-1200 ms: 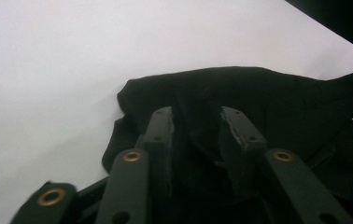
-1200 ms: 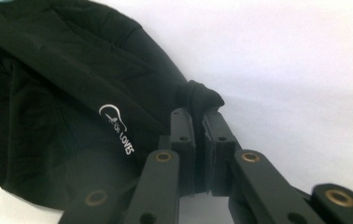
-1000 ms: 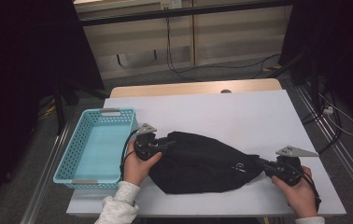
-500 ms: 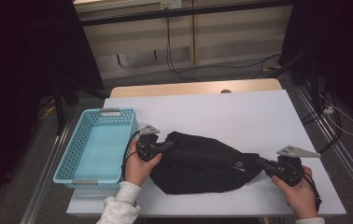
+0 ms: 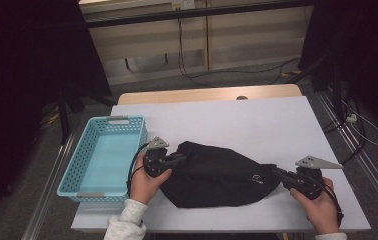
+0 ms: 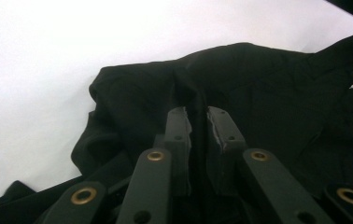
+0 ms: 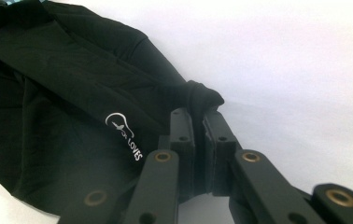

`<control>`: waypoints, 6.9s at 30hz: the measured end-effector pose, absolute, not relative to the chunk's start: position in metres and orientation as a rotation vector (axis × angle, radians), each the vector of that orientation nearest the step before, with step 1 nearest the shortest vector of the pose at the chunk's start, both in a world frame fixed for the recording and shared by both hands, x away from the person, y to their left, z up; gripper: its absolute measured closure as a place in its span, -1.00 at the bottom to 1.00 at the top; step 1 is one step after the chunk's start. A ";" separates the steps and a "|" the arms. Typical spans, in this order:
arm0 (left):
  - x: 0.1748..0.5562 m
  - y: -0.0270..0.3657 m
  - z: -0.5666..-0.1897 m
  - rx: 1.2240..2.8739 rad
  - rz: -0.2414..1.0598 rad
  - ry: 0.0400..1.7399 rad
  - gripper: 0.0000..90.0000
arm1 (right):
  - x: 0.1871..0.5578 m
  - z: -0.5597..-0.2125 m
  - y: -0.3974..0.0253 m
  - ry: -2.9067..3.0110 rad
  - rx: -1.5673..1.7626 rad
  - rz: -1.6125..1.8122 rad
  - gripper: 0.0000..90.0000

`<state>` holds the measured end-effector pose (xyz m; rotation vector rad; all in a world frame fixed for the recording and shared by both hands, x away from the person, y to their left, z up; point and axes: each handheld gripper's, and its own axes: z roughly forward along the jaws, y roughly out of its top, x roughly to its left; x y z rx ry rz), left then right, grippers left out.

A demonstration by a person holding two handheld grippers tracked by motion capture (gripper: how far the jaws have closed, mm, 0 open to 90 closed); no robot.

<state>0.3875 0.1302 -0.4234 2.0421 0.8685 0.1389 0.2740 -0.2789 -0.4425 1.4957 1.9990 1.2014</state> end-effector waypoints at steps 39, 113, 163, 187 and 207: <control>0.398 0.138 -0.405 1.916 0.098 0.853 0.95 | 0.279 -0.427 -0.287 1.924 1.473 1.281 0.88; 0.420 0.110 -0.401 1.962 0.243 0.903 -0.58 | 0.306 -0.442 -0.235 2.021 1.334 1.125 -0.35; 0.373 0.062 -0.441 2.175 0.157 0.608 -0.11 | 0.310 -0.450 -0.213 2.064 1.312 1.095 -0.49; 0.368 0.048 -0.448 2.232 0.076 0.651 0.94 | 0.304 -0.453 -0.217 2.084 1.302 1.081 -0.48; 0.405 0.089 -0.429 2.041 0.099 0.806 0.94 | 0.316 -0.459 -0.185 2.175 1.197 1.064 -0.34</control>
